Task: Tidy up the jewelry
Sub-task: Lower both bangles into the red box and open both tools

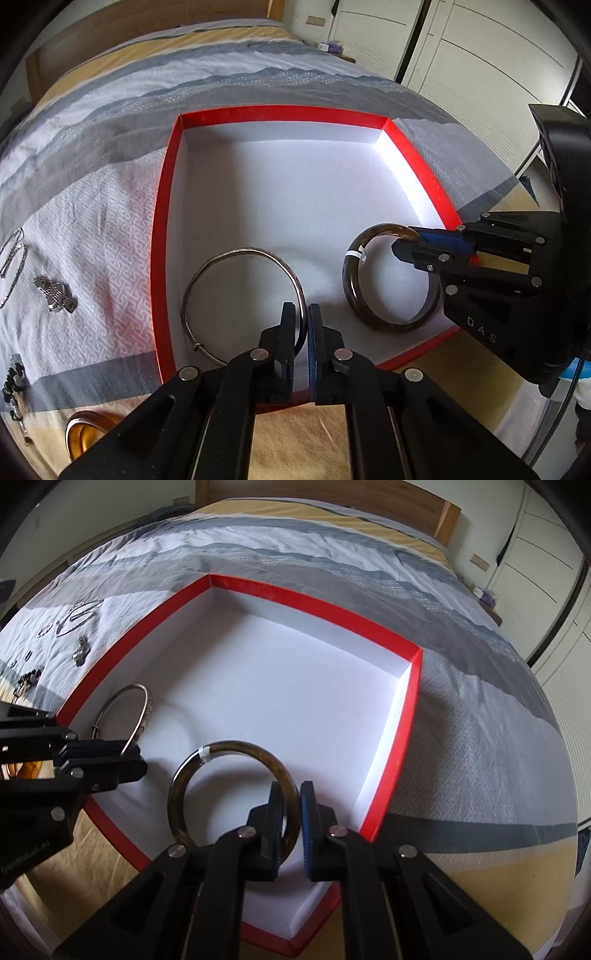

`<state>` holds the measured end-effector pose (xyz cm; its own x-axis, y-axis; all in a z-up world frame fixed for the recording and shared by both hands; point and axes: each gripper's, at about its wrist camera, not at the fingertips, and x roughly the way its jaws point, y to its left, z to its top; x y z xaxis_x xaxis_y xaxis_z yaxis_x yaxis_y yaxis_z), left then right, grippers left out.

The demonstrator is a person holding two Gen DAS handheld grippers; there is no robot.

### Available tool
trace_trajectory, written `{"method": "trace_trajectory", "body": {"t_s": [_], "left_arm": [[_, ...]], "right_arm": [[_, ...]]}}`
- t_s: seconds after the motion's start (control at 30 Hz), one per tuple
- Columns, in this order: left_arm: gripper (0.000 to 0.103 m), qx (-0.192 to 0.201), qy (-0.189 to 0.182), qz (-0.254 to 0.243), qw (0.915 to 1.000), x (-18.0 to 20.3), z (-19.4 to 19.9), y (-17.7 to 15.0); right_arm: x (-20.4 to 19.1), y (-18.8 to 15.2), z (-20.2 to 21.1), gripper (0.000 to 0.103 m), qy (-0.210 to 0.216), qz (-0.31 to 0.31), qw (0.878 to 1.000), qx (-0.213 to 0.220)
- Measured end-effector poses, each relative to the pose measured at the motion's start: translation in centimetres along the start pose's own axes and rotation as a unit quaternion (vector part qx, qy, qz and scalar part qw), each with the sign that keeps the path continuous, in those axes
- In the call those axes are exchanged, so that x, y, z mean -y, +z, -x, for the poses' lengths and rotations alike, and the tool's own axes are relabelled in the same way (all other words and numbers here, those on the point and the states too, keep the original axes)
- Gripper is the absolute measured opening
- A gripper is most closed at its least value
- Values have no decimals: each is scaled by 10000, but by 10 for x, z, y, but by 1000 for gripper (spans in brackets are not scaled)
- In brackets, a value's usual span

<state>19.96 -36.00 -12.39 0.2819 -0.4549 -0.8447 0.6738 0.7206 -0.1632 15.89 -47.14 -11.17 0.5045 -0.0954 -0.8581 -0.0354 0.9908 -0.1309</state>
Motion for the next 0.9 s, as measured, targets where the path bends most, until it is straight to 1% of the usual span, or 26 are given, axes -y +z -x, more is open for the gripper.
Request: {"method": "trace_trajectory", "body": {"t_s": [0.07,0.1,0.3,0.37,0.43,0.53,0.63,0.7,0.9], "left_arm": [[8,-7,-23,34,10000,-2,-2,0],[11,6,-1,49,10000,-3,-2,0],[13,67,36,54,10000,-3,0,-1],[14,79,74,33,9999,-2,3,-2],[14,90,80,40,9999,-2,7,-4],[18,163,94,16,9998,0,19,-7],[19,261,155,-31,9995,3,33,-6],[21,320,194,-12,9993,6,48,-8],[23,405,412,-1,9983,17,93,-14]], "right_arm": [[-1,0,1,10,-2,65,10000,-16],[-1,1,1,10,-7,74,10000,-12],[-2,0,4,12,-91,128,9999,-10],[-2,1,7,19,-92,98,9999,12],[0,2,10,25,-137,70,9999,39],[3,1,20,25,-108,-54,9999,95],[5,0,32,25,-114,-178,9996,185],[7,-2,43,25,-92,-312,9991,265],[5,-9,83,25,35,-636,9966,521]]}}
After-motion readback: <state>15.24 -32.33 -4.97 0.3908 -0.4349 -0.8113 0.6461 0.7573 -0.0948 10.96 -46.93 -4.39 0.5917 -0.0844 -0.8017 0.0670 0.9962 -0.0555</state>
